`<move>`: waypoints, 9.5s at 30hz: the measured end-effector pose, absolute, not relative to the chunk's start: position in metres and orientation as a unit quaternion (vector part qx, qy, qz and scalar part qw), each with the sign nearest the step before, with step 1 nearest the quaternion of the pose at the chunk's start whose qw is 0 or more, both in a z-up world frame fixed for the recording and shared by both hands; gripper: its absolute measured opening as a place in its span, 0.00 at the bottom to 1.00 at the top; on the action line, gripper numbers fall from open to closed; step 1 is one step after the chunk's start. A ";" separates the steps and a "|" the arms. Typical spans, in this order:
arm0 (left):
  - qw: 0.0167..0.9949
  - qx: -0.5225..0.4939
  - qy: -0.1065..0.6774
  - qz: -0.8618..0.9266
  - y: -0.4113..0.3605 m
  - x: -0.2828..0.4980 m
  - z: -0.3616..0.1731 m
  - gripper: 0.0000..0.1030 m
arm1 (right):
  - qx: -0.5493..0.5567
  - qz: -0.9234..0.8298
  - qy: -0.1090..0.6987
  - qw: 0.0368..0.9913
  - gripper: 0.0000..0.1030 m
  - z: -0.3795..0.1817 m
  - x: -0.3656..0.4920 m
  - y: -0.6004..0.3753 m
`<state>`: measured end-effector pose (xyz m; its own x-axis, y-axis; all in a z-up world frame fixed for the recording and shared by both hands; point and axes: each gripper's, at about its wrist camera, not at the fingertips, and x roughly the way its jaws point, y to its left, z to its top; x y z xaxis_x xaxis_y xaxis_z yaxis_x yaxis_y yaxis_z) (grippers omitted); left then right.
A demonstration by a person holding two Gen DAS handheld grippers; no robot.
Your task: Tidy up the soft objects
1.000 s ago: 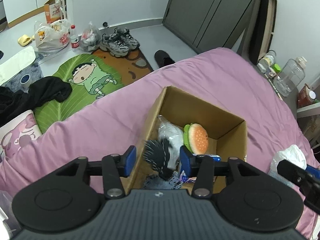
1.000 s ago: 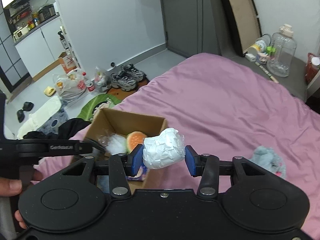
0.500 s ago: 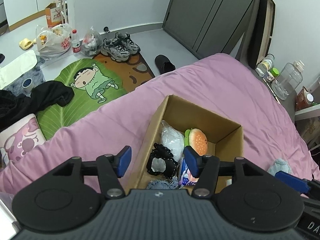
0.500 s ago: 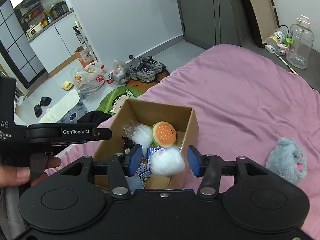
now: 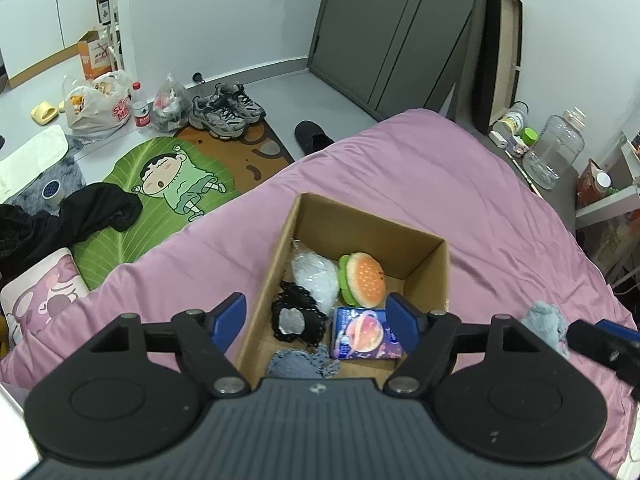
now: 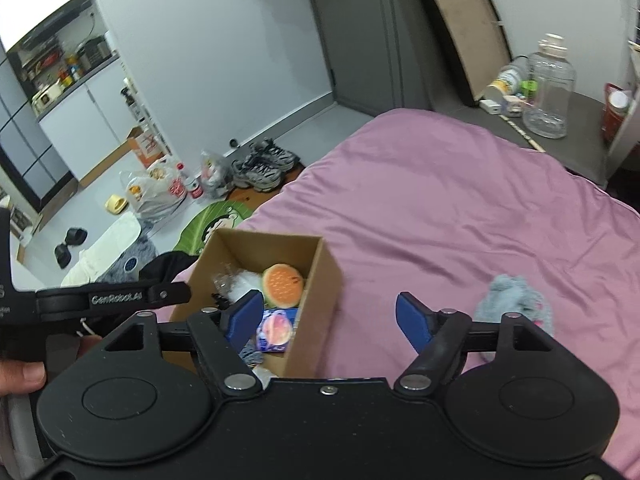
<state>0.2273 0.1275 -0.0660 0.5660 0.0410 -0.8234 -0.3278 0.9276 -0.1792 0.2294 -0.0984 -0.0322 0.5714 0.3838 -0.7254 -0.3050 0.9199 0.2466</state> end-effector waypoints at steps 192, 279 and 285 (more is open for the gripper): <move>0.853 -0.210 0.477 0.027 0.117 0.235 -0.075 0.59 | 0.136 0.207 0.472 0.846 0.59 -0.056 0.236 -0.102; 0.931 -0.045 0.362 -0.006 0.050 0.001 0.057 0.97 | 0.130 0.148 0.340 0.919 1.00 0.067 -0.010 -0.203; 0.933 -0.045 0.357 -0.009 0.051 -0.007 0.062 0.97 | 0.127 0.147 0.341 0.920 1.00 0.067 -0.012 -0.200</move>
